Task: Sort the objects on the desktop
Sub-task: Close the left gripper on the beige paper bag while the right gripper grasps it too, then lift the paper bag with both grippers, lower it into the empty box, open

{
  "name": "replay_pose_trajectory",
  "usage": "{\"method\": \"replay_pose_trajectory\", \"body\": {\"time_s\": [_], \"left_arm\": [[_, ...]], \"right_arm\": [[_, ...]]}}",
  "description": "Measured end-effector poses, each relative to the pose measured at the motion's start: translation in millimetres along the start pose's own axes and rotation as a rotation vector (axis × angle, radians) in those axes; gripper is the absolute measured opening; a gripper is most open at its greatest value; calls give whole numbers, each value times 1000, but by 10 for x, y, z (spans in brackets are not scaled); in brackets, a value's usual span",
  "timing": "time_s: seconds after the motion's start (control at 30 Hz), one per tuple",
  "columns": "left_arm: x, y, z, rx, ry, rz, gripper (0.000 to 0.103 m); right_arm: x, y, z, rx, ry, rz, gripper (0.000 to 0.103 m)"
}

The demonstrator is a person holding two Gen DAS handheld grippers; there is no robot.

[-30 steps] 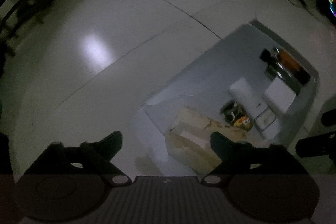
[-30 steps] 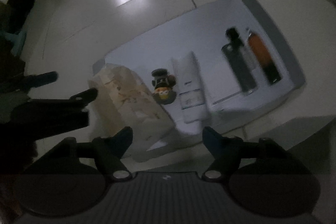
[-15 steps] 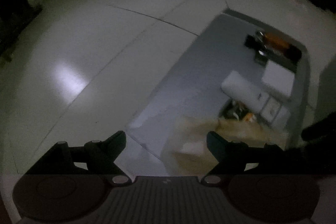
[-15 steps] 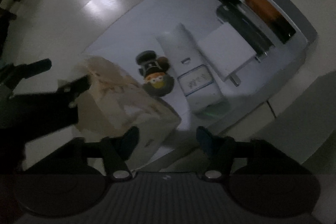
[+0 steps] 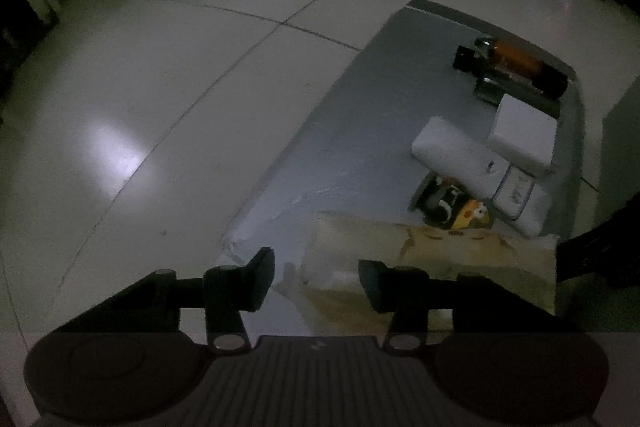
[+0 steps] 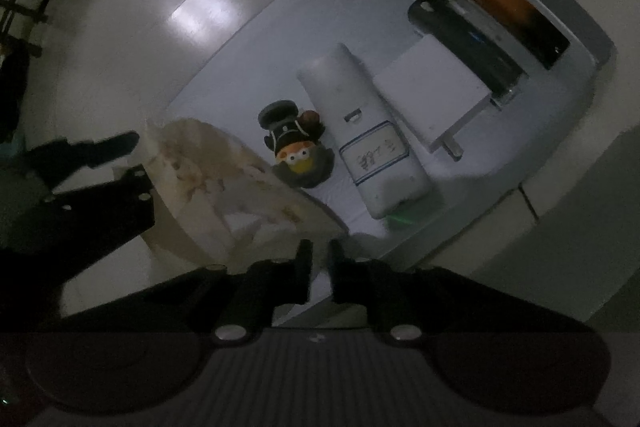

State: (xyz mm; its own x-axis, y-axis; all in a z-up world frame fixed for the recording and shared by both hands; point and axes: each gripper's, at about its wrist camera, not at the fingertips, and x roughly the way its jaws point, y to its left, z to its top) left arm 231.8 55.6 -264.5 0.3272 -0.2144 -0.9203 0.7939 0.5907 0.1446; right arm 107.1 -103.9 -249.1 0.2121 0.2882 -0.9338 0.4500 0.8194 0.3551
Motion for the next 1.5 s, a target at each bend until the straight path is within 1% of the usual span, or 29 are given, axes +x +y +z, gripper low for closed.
{"method": "replay_pose_trajectory", "body": {"time_s": [0.03,0.07,0.1,0.13,0.2,0.3,0.37,0.43,0.57,0.73,0.77,0.83,0.87,0.9,0.93,0.97,1.0,1.1,1.23,1.4,1.5], "left_arm": [[17,9,0,-6,7,-6,27],[37,15,1,-13,17,-13,24],[52,17,-1,-17,23,-14,24],[61,23,-1,-24,24,-11,17],[73,56,-2,-58,26,-15,13],[59,123,-20,-116,17,-26,10],[48,141,-34,-137,18,-29,10],[36,139,-42,-144,26,-30,8],[9,139,-49,-156,37,-27,8],[-7,119,-56,-173,39,-31,8],[-14,113,-62,-174,39,-34,8],[-27,103,-75,-177,38,-38,8],[-31,100,-80,-180,38,-40,8],[-32,94,-85,-180,38,-41,8],[-36,88,-93,-177,38,-39,8],[-40,85,-103,-176,38,-41,8],[-43,82,-109,-178,37,-46,8],[-78,67,-116,-175,30,-45,8],[-205,86,-76,-194,4,-33,8],[-524,104,32,-205,-6,-8,8],[-810,111,99,-239,-20,7,8]], "right_arm": [[-17,1,2,12,4,6,33],[-23,7,-3,21,10,14,36],[-29,13,-9,31,16,23,46],[-35,19,-14,40,22,31,58],[-62,36,-22,66,24,45,66],[-77,85,-55,86,19,45,70],[-40,116,-94,82,23,33,70],[20,40,-41,96,17,43,70],[-67,-8,-29,163,12,88,70],[-171,-31,-12,185,9,125,71],[-168,-75,69,177,4,119,71],[-117,-25,75,148,-3,91,71],[-39,8,77,141,1,72,71],[39,40,80,133,6,53,66],[117,73,83,126,10,34,48],[175,99,85,120,12,20,35],[149,97,85,116,4,21,20],[72,93,84,104,-22,27,14],[-64,104,132,89,-54,39,11],[-289,209,257,60,-88,50,11],[-441,305,294,36,-111,59,10]]}}
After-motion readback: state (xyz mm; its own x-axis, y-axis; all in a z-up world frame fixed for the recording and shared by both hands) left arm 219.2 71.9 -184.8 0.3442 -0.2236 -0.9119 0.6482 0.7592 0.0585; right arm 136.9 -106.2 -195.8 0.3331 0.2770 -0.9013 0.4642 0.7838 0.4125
